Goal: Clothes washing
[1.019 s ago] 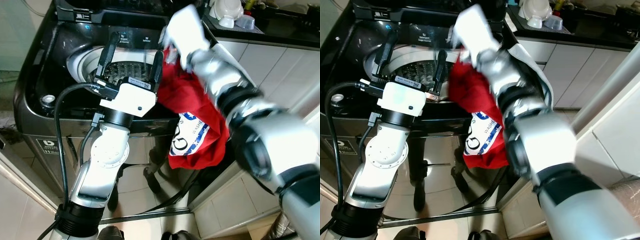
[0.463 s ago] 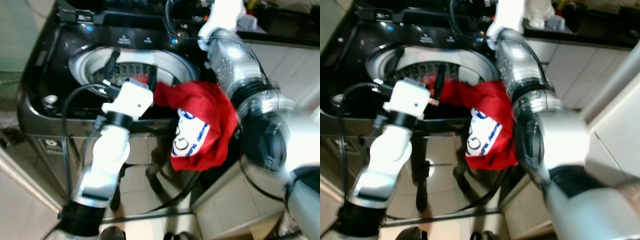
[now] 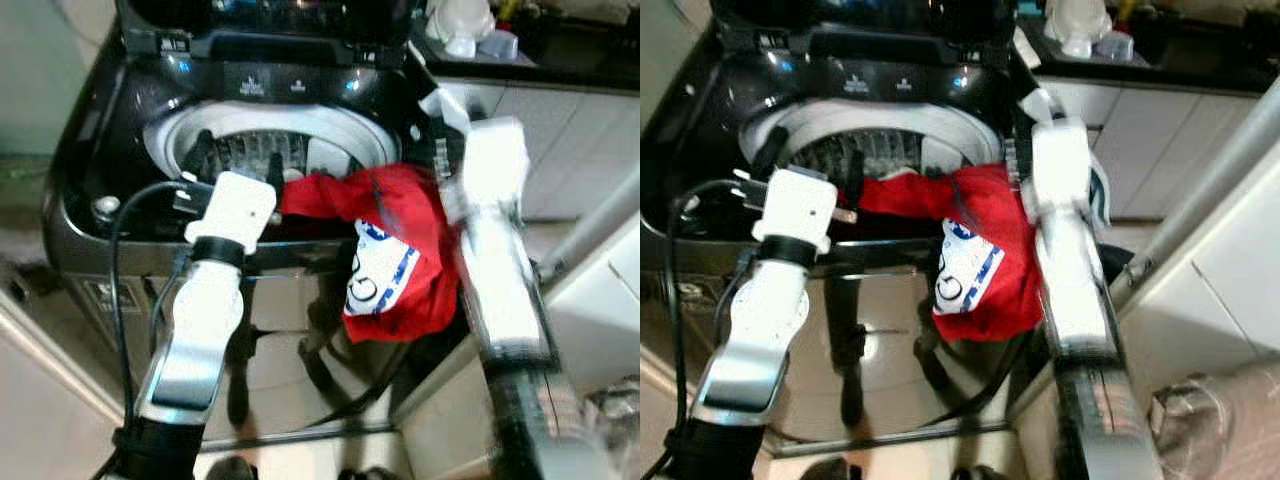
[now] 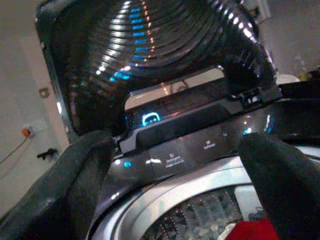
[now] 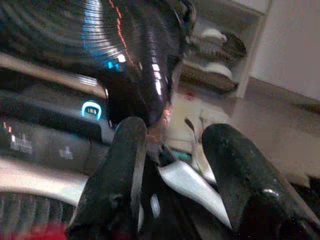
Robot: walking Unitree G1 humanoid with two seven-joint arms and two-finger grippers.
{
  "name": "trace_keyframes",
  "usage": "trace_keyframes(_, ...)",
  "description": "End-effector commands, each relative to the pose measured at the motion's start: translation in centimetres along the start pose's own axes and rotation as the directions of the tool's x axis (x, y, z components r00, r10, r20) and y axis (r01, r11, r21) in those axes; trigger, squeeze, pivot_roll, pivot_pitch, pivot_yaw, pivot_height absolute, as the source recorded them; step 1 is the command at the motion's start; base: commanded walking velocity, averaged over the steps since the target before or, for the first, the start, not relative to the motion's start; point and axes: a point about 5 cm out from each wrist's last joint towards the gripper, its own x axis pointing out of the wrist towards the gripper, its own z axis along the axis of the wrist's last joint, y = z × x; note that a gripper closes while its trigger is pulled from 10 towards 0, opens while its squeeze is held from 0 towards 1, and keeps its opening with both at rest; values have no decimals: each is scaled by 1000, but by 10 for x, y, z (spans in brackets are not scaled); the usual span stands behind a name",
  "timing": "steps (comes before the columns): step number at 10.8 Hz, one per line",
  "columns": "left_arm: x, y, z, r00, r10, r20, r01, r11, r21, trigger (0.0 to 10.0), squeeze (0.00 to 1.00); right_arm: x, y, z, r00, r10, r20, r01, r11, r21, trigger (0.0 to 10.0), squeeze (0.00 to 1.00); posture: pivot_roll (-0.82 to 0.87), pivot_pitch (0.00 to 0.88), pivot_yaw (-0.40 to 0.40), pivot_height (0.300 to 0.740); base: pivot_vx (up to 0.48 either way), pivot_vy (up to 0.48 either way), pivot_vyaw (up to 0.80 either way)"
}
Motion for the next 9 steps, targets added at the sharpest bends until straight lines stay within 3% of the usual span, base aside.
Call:
trace_keyframes(1,-1,-1,5,1000,-11,28,11,1000,4,10000,0,-3,-5,25,994,29,107,-25,999,-39,10000,0,59,0,-57,740,0,0,0)
trace_keyframes(2,-5,0,4,1000,-12,28,12,1000,17,10000,0,-17,-3,32,990,67,121,-62,997,-47,10000,0,59,0,-57,740,0,0,0)
trace_keyframes(3,-12,2,-5,1000,-7,-13,8,999,32,10000,0,-38,4,19,992,121,20,-121,993,-9,10000,0,60,0,-55,740,0,0,0)
trace_keyframes(4,-25,8,-14,998,10,-63,-7,999,42,10000,0,-51,3,0,988,97,-121,-87,993,80,10000,0,62,0,-54,740,0,0,0)
trace_keyframes(6,-53,19,-23,983,53,-176,-55,998,-10,10000,0,-56,13,10,977,193,-88,-181,976,125,10000,0,74,0,-54,740,0,0,0)
trace_keyframes(7,-56,14,-23,981,46,-190,-49,999,-11,10000,0,-56,19,2,967,218,-131,-202,972,124,10000,0,85,0,-55,740,0,0,-400)
trace_keyframes(9,-48,9,-22,982,47,-181,-48,999,-3,10000,0,-48,33,-10,940,296,-169,-274,952,139,10000,0,91,0,-55,740,0,0,-375)
